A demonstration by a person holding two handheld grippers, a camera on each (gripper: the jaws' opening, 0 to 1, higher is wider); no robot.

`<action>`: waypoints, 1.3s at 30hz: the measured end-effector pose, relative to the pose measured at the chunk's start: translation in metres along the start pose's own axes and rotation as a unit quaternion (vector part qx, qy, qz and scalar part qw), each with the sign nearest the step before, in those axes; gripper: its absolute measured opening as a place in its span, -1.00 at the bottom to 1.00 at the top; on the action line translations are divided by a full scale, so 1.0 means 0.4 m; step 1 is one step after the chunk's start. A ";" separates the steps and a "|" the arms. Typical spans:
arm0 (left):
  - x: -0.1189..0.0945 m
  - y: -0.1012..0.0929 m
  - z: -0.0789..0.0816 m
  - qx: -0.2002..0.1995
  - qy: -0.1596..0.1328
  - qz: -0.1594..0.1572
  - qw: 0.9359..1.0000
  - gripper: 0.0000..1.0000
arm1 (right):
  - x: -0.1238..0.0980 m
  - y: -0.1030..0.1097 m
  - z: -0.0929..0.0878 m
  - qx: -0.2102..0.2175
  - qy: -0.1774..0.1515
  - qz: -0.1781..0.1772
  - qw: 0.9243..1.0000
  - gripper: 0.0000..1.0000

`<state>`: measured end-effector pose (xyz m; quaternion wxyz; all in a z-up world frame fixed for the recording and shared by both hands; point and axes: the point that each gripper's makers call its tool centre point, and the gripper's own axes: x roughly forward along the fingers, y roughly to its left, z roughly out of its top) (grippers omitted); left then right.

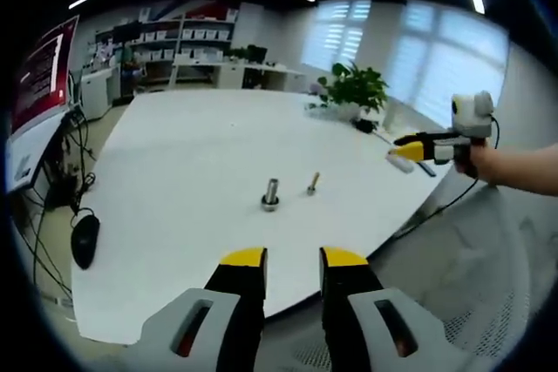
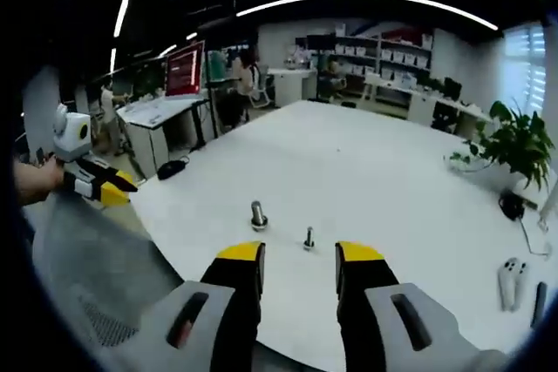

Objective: Place the washer onto the threaded stud by aligning its center hole with the stud, sliding it down to the base, and recovering from edge contact or off-axis alignment until the washer reaches the visible bottom stop.

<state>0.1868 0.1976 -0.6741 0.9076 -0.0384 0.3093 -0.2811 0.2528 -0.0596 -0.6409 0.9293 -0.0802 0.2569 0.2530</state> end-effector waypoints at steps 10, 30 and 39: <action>-0.005 0.010 0.021 -0.005 -0.021 0.007 1.000 -0.56 | -0.062 -0.002 -0.019 -0.011 0.008 -0.015 1.000 -0.31; -0.027 0.025 0.083 -0.021 -0.090 0.028 0.995 -0.51 | -0.064 0.024 -0.059 0.034 -0.027 0.014 0.999 -0.32; -0.025 0.023 0.079 -0.006 -0.082 0.037 0.996 -0.47 | -0.064 0.024 -0.059 0.044 -0.030 0.020 0.998 -0.32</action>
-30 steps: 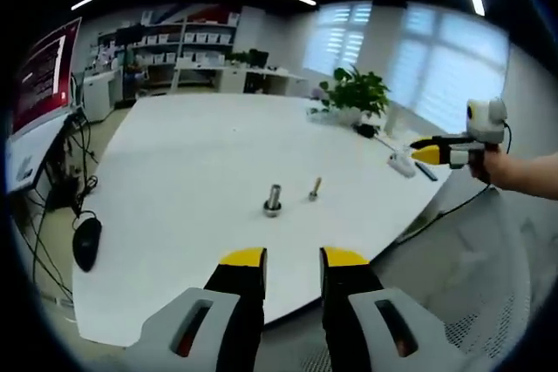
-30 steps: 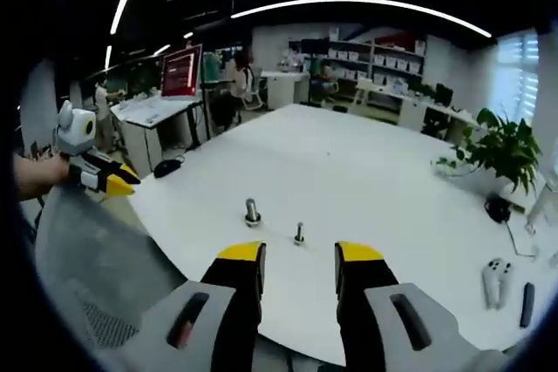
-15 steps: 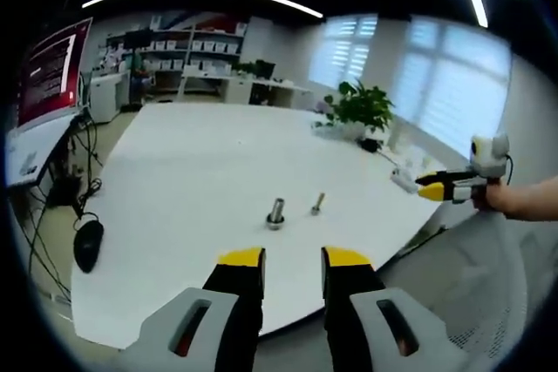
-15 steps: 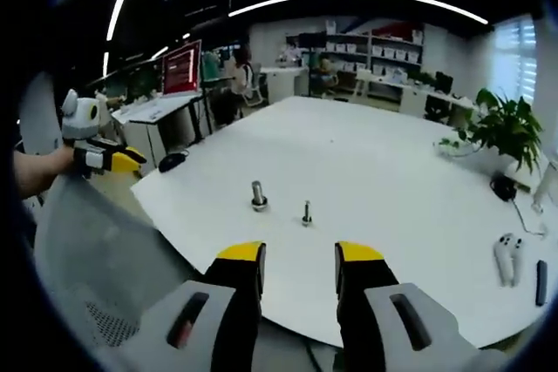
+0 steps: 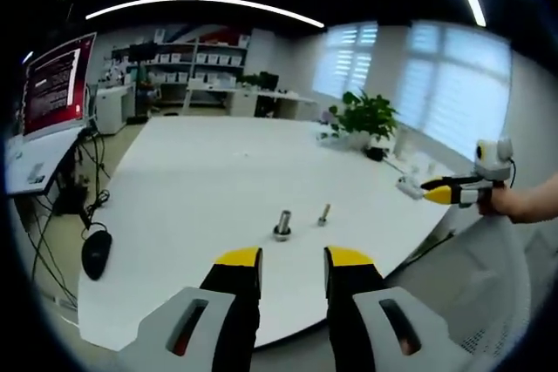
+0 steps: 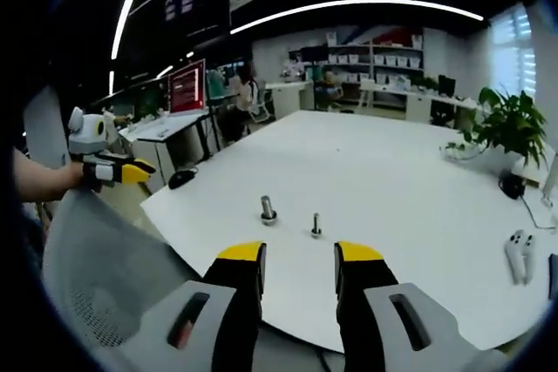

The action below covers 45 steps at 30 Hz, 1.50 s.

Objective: Place the washer onto the threaded stud by aligning its center hole with the stud, sliding it down to the base, and recovering from edge contact or off-axis alignment until the washer reaches the visible bottom stop.

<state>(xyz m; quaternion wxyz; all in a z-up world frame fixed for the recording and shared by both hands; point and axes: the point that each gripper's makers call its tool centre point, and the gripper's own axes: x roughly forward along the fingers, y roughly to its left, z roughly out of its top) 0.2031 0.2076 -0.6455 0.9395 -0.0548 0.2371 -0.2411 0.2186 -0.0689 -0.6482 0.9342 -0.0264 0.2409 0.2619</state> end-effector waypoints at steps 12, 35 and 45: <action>-0.001 0.017 -0.010 0.009 0.014 0.024 1.000 -0.46 | 0.004 0.006 -0.002 0.006 0.002 0.005 1.000 -0.33; -0.004 0.011 0.006 0.003 -0.010 0.012 1.000 -0.49 | 0.008 0.009 -0.025 -0.005 0.023 0.007 1.000 -0.33; -0.003 -0.001 0.010 -0.001 -0.012 0.000 1.000 -0.51 | 0.004 -0.008 -0.036 -0.020 0.037 -0.015 0.999 -0.33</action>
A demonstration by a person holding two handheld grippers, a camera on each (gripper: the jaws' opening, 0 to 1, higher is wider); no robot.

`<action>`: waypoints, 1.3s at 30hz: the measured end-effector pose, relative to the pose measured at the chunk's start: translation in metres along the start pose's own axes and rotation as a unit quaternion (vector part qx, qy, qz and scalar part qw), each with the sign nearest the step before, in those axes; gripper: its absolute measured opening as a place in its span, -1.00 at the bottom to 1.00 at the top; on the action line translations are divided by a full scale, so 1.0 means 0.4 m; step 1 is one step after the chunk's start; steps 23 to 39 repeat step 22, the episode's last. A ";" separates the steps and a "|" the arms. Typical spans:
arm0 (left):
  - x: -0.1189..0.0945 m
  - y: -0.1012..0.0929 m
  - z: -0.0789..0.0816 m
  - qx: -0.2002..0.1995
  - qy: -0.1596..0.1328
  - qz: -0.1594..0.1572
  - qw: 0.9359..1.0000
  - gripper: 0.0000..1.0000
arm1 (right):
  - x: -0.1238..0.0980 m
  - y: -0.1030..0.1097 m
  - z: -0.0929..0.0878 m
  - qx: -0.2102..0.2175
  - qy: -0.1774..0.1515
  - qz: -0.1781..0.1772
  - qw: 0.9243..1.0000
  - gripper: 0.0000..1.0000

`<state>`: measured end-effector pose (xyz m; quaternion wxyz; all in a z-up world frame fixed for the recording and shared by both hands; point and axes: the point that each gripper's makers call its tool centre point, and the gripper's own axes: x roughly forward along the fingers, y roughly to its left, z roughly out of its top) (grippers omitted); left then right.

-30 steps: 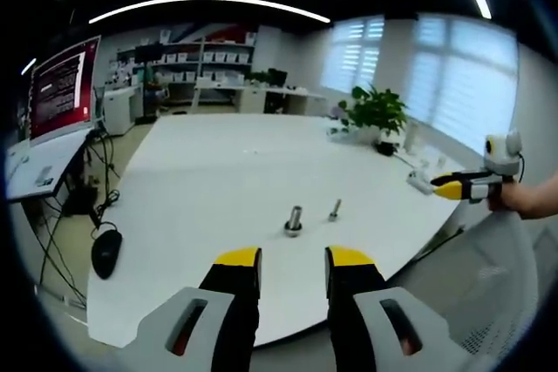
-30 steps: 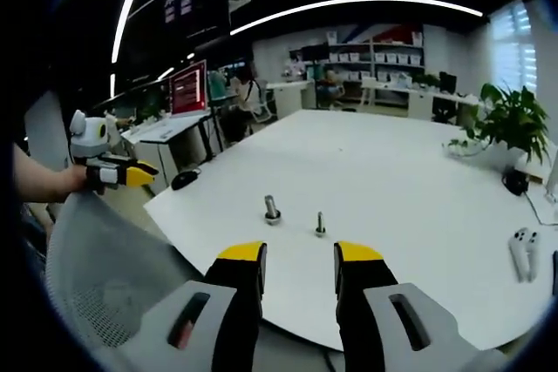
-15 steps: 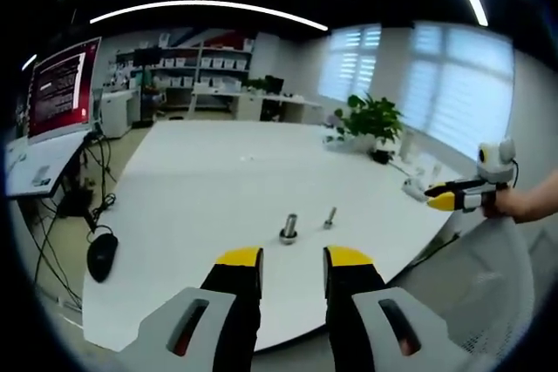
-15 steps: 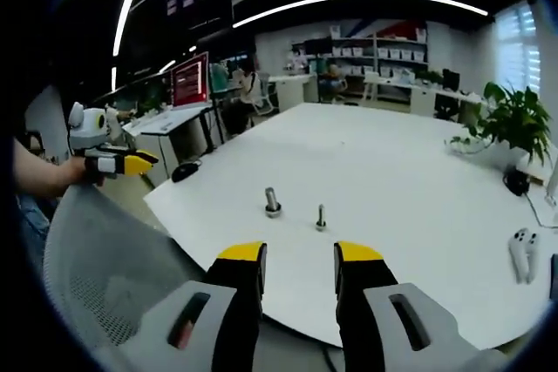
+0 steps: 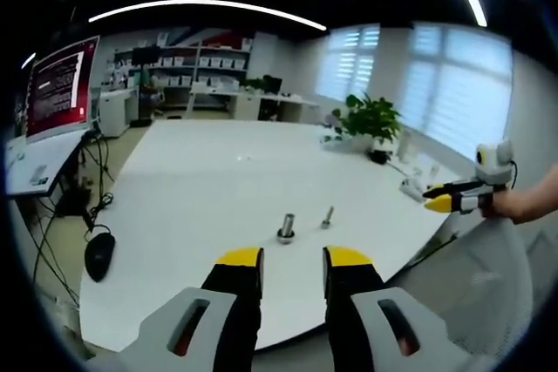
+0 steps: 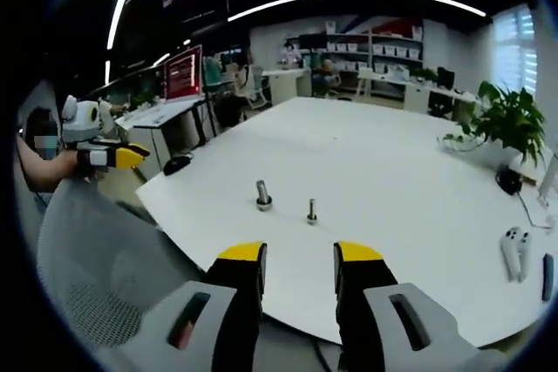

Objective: Place the washer onto the threaded stud by aligning its center hole with the stud, sliding it down to the base, and recovering from edge contact or off-axis alignment until the washer reaches the visible bottom stop.

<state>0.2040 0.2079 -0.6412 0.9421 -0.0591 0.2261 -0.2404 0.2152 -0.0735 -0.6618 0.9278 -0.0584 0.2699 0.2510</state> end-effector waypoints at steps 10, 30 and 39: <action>0.004 -0.022 -0.004 -0.002 0.001 -0.024 1.000 -0.51 | 0.000 -0.026 -0.022 -0.004 0.022 -0.028 0.999 -0.32; 0.005 -0.016 -0.010 -0.010 0.007 -0.027 1.000 -0.51 | 0.009 -0.013 -0.041 -0.011 0.050 -0.019 0.999 -0.31; 0.005 -0.016 -0.010 -0.010 0.007 -0.027 1.000 -0.51 | 0.009 -0.013 -0.041 -0.011 0.050 -0.019 0.999 -0.31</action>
